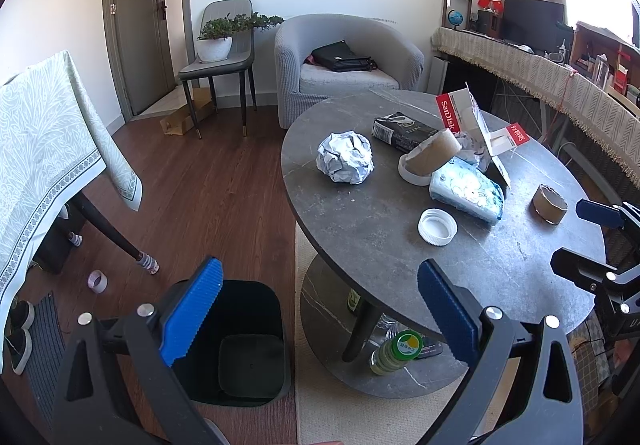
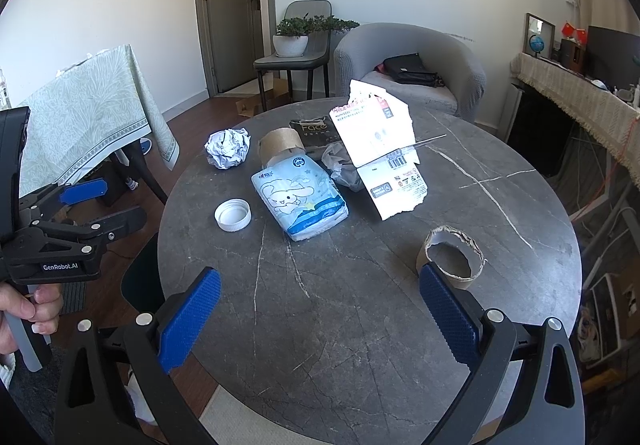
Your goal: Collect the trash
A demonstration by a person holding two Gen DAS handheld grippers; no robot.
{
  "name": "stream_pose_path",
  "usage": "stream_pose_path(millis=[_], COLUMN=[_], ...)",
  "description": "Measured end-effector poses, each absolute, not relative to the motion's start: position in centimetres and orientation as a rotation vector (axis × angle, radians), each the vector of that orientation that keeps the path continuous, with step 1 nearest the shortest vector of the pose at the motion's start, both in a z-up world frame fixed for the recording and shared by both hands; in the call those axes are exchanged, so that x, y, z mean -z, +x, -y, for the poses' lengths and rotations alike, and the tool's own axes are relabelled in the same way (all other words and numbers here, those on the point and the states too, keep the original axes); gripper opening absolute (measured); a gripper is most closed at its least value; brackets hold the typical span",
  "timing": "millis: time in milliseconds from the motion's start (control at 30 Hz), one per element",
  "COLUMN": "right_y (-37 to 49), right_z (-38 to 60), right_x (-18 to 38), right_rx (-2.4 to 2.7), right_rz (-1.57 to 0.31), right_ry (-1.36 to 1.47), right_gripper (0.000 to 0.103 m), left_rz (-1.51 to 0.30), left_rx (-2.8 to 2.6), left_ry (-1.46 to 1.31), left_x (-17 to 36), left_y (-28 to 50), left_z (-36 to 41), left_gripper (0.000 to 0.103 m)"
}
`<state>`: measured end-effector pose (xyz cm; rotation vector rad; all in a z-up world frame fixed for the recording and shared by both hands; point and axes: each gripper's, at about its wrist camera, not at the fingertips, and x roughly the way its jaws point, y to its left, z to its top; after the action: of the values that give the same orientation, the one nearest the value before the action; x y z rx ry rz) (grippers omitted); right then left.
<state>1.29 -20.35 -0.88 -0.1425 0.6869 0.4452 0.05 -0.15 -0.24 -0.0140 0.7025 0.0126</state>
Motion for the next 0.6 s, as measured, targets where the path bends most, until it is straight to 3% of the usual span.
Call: stream_pose_path(millis=[600], right_y=[1.34], right_z=[20.51], right_x=[0.91], right_rx=[-0.436], right_rz=[-0.687], right_ry=[-0.142], right_gripper=[0.100], left_rz=[-0.697], left_rx=[0.006], left_ry=[-0.016], left_x=[0.20], left_y=[0.02], left_z=[0.43], left_gripper=[0.100])
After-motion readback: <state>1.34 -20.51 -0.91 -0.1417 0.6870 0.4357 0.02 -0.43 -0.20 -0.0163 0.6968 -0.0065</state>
